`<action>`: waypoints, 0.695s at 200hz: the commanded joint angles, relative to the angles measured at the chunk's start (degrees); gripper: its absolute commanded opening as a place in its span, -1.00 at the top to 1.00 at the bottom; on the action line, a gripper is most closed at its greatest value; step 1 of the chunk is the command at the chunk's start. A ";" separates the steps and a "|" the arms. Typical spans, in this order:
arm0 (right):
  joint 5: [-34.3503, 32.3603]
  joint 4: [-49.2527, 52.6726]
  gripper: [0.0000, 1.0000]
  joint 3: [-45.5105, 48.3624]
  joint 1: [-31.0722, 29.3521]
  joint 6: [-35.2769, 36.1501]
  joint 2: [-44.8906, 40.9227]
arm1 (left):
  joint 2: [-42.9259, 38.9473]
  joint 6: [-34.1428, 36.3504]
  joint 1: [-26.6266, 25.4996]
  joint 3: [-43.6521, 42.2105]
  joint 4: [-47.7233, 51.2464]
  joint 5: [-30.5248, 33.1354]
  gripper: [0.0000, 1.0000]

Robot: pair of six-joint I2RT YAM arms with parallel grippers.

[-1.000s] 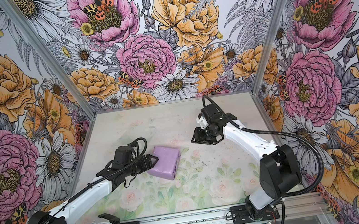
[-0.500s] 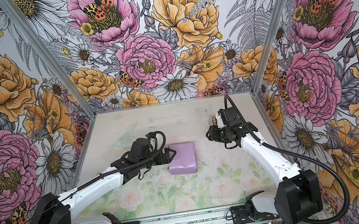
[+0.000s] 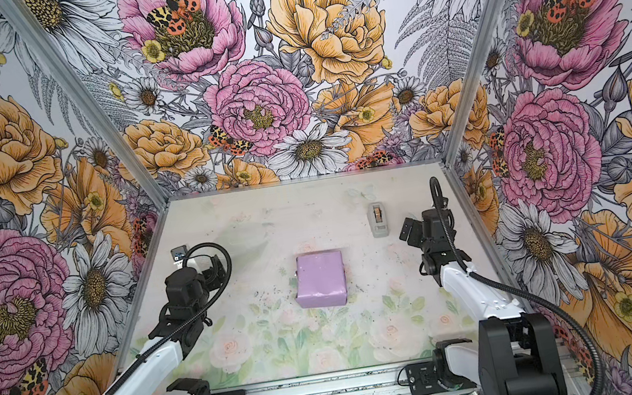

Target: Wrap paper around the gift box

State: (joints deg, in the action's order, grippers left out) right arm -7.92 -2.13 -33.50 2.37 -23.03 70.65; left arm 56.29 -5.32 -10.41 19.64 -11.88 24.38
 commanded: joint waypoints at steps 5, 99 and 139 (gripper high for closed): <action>-2.02 -16.02 -0.99 0.38 0.61 5.77 4.59 | 7.88 5.83 4.93 -5.70 -25.98 -5.12 -0.98; 4.60 -54.60 -0.99 14.18 0.38 17.01 17.67 | 32.43 3.22 11.00 0.37 -44.85 -12.84 -0.98; 3.45 -46.62 -0.99 10.70 -0.61 17.83 17.42 | 32.37 5.26 9.26 1.64 -42.28 -11.16 -0.98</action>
State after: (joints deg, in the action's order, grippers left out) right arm -5.02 -43.99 -20.64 2.15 -7.05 88.95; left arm 88.84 -1.04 -0.03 20.34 -52.75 11.68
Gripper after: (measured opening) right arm 0.995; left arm 0.987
